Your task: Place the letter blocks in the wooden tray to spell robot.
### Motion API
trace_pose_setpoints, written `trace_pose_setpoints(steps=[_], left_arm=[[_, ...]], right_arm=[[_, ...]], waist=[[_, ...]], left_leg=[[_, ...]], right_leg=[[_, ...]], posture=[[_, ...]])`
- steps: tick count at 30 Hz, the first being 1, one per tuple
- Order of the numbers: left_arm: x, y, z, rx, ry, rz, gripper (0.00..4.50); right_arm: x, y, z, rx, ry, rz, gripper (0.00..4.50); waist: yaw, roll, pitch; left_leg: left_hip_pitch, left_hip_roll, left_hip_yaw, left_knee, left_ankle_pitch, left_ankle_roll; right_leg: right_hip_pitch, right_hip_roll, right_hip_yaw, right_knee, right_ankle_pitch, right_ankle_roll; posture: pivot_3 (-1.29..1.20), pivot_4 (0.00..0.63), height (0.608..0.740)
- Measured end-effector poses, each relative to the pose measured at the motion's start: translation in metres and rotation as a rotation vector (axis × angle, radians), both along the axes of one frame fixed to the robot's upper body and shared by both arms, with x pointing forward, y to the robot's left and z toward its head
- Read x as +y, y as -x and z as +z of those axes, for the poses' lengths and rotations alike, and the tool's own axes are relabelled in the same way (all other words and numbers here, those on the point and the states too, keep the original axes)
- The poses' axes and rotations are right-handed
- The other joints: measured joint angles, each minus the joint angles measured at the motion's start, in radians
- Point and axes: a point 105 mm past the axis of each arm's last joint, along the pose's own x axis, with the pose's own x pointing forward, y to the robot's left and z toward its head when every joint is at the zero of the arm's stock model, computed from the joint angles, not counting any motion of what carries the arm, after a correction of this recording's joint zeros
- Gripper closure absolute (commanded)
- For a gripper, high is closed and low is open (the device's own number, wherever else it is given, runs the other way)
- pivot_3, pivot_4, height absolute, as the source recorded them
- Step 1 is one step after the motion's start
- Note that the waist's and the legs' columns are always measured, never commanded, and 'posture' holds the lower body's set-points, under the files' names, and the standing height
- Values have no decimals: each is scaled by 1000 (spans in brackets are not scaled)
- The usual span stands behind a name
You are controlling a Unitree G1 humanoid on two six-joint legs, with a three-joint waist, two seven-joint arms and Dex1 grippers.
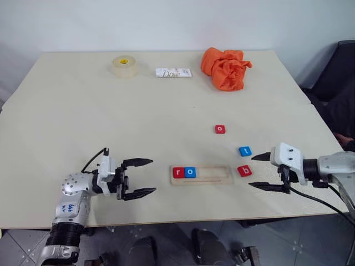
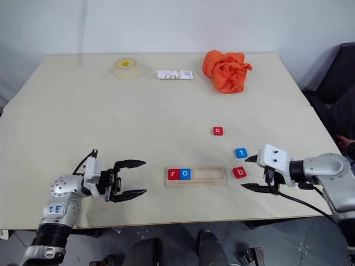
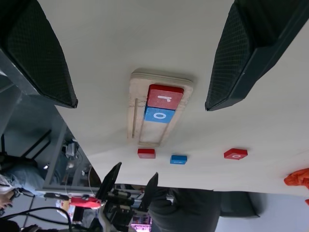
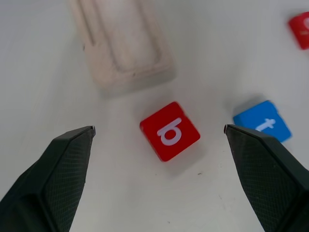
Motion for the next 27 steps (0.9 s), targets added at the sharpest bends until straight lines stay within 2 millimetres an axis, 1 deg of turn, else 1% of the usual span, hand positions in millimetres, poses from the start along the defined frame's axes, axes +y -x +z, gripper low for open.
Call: trace_pose_setpoints(steps=[2,5,9,13,16,23,27], left_arm=[[-1,3,-1,0,5,15,0],[-1,7,-2,-1,7,31,0],[-1,11,-3,-1,9,50,0],[1,12,-4,3,12,70,0],[1,12,-4,2,13,79,0],[2,13,-4,4,12,83,0],[2,11,-2,-5,12,82,0]], right_arm=[[-2,-7,-4,16,32,42,14],[-2,-12,-11,35,52,83,14],[4,-22,-17,55,52,131,14],[6,-26,-17,64,62,162,14],[6,-27,-18,72,67,173,636],[3,-29,-18,75,73,172,2994],[3,-30,-18,77,64,154,3037]], waist=[[-1,0,0],[0,0,0],[0,1,0],[0,1,0],[0,1,0],[0,1,0],[0,1,0]], left_leg=[[0,0,0,0,0,0],[0,0,0,0,0,0],[0,0,0,2,0,0],[0,0,0,2,0,0],[1,0,0,2,0,-1],[2,0,0,2,-1,-1],[2,0,0,3,-1,-1]], right_leg=[[0,0,0,0,0,0],[0,0,0,1,0,0],[0,-1,0,2,0,0],[0,-1,0,2,0,0],[0,-1,0,2,0,0],[2,-2,0,2,-1,-2],[2,-2,0,2,-2,-4]], posture=[[0,150,740],[0,150,740],[0,150,740],[0,150,740],[0,150,740],[0,150,740],[0,150,740]])
